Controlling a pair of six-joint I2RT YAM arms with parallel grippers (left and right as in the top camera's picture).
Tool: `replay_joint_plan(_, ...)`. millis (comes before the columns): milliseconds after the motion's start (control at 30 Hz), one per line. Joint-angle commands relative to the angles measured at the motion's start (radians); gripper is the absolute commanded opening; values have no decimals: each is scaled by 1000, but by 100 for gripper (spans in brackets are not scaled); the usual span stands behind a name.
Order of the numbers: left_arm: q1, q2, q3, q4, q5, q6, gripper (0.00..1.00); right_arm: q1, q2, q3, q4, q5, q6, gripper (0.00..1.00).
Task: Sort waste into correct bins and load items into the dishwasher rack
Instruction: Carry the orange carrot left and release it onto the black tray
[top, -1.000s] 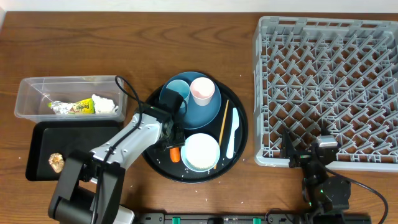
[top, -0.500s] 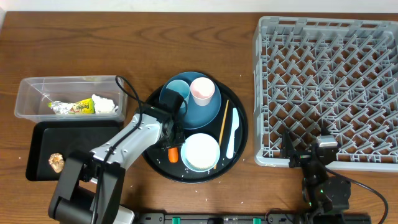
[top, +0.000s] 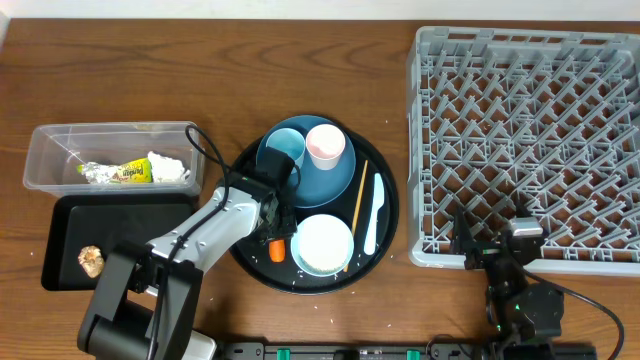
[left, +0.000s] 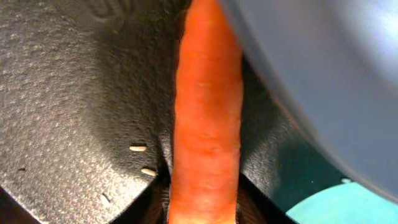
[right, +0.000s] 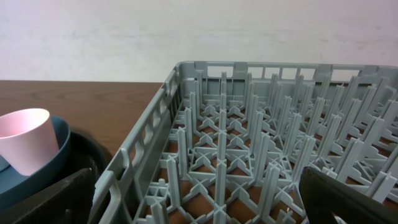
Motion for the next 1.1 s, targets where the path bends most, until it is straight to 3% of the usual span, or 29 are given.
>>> replay_joint_plan(0,-2,2,-22,2,-20,10,22,1,-6,-2,-3,-3,-8,99)
replay_joint_plan(300,25,-102,56,-108,-20,10,21,1,-6,-2,-3,-3,-8,99)
replay_joint_plan(600,147,-288,113,-278,-20,21,19,1,-6,-2,-3,-3,-8,99)
replay_joint_plan(833,352,-418,113,-351,-20,22,9,1,-6,-2,-3,-3,-8,99)
replay_joint_plan(1067,605,-490,113,-365,-20,21,9,1,-6,-2,-3,-3,-8,99)
